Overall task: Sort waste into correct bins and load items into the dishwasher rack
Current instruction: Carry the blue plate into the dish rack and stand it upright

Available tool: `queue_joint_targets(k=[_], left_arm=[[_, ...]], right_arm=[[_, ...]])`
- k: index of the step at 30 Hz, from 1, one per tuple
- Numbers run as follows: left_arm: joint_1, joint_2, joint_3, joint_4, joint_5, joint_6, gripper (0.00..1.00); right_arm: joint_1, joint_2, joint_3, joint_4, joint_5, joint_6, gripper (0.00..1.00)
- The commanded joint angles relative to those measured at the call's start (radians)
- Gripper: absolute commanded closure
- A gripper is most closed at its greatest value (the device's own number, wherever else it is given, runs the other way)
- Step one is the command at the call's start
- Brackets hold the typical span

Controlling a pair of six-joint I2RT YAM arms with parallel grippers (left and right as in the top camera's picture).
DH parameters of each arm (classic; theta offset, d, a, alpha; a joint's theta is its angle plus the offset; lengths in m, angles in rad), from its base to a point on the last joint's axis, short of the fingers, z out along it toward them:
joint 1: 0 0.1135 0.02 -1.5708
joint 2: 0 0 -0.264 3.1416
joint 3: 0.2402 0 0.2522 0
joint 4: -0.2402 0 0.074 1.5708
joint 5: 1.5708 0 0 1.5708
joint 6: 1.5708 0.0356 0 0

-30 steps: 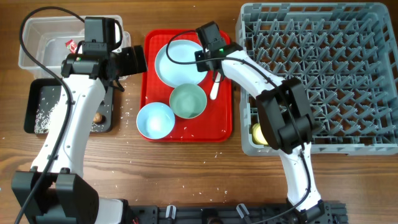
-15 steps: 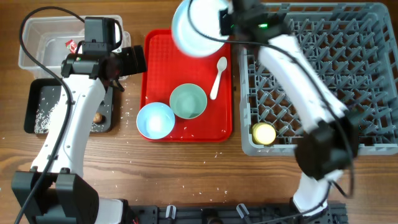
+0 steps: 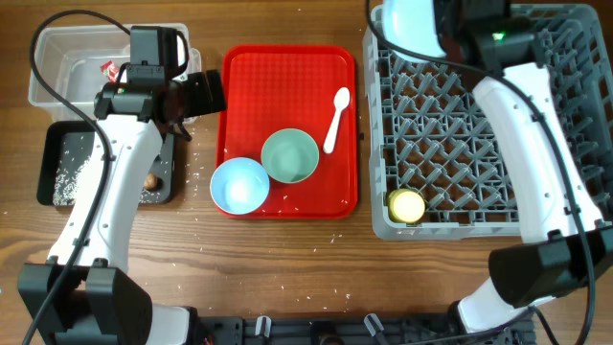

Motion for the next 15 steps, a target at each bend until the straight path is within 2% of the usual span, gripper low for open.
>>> queue_joint_targets(k=[1,4,10,15], left_arm=[[0.0,0.008,0.009,-0.001,-0.01,0.005,0.0],[0.0,0.008,0.009,-0.001,-0.01,0.005,0.0],[0.0,0.008,0.009,-0.001,-0.01,0.005,0.0],[0.0,0.008,0.009,-0.001,-0.01,0.005,0.0]], right_arm=[[-0.08,-0.011,0.009,-0.026,0.059,-0.214,0.96],[-0.139,-0.011,0.009,-0.048,0.059,-0.333,0.96],[-0.218,-0.009,0.004,-0.047,0.054,-0.468,0.96],[-0.232,-0.009,-0.07,0.01,0.032,-0.696,0.96]])
